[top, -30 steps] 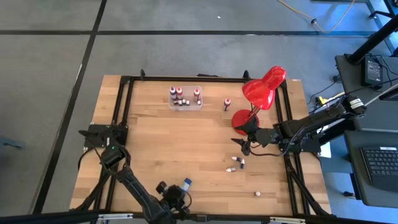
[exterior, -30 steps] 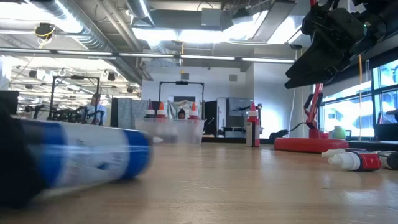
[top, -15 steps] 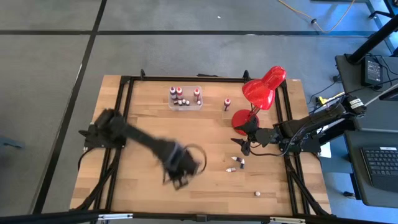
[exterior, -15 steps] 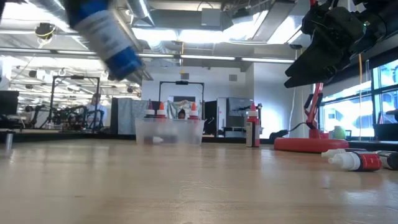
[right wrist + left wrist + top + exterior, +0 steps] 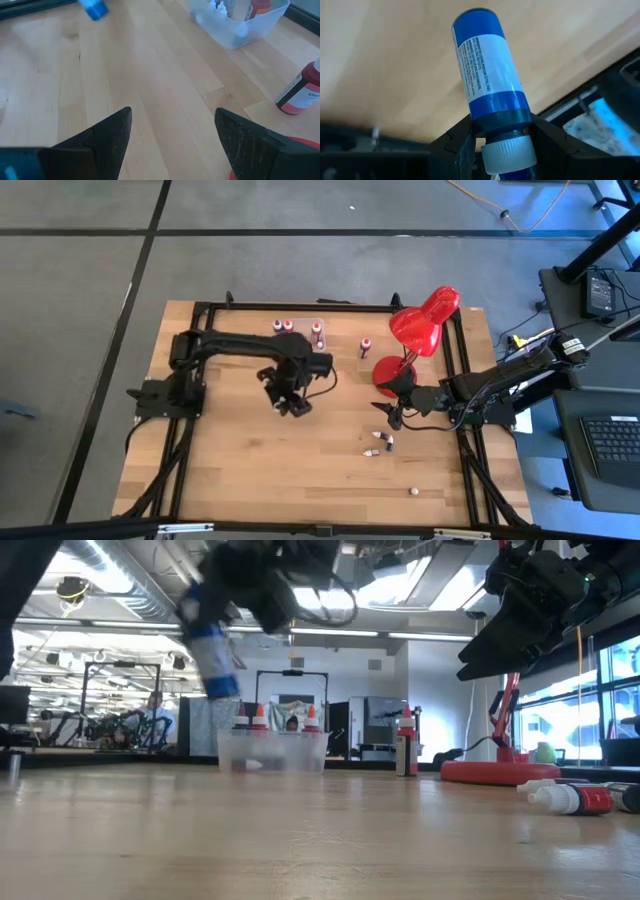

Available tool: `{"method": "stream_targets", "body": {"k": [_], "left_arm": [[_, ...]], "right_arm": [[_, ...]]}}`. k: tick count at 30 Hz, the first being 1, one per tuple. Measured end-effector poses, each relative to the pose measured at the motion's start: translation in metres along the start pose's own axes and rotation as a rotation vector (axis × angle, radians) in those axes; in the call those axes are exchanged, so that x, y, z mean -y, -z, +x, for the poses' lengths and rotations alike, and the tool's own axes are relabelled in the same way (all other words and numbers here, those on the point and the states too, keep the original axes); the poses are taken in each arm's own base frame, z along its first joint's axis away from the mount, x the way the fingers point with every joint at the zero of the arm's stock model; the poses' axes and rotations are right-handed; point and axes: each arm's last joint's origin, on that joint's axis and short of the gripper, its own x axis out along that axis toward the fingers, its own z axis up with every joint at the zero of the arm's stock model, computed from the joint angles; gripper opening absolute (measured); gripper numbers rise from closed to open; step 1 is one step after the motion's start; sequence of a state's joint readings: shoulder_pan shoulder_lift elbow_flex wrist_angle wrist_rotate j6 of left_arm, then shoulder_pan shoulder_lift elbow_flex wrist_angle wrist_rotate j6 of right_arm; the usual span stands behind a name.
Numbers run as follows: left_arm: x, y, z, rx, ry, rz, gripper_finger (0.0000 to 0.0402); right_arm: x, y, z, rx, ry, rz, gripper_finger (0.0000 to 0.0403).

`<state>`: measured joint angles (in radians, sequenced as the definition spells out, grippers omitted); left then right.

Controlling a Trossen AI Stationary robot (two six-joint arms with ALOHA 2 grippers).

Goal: Pick & Place food coloring
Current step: Put the large blue food coloring bottle into the transparent bin

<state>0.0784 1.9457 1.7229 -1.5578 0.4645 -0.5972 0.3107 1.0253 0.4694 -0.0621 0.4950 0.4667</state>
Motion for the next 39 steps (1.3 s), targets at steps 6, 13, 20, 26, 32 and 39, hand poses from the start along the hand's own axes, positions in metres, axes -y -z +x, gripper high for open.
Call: {"method": "stream_targets", "body": {"k": [6,13,20,26,32,39], "left_arm": [[-0.020,-0.030,0.005,-0.030,-0.019,-0.065,0.0145],[-0.030,-0.060,0.030,-0.148,0.022,-0.096,0.0155],[-0.034,-0.078,0.052,-0.217,0.011,-0.103,0.0148],[-0.036,-0.084,0.060,-0.243,0.008,-0.077,0.0170],[-0.036,-0.084,0.060,-0.239,0.008,-0.061,0.0184],[-0.036,-0.084,0.060,-0.235,0.002,-0.062,0.0186]], "right_arm": [[0.000,-0.001,0.000,0.006,-0.001,0.008,0.0289],[-0.001,-0.003,0.000,0.026,-0.004,0.018,0.0289],[-0.001,-0.003,0.000,0.033,-0.007,0.021,0.0289],[-0.001,-0.003,0.000,0.032,-0.007,0.019,0.0289],[-0.001,-0.003,0.000,0.032,-0.006,0.018,0.0289],[-0.001,-0.003,0.000,0.032,-0.006,0.017,0.0289]]}}
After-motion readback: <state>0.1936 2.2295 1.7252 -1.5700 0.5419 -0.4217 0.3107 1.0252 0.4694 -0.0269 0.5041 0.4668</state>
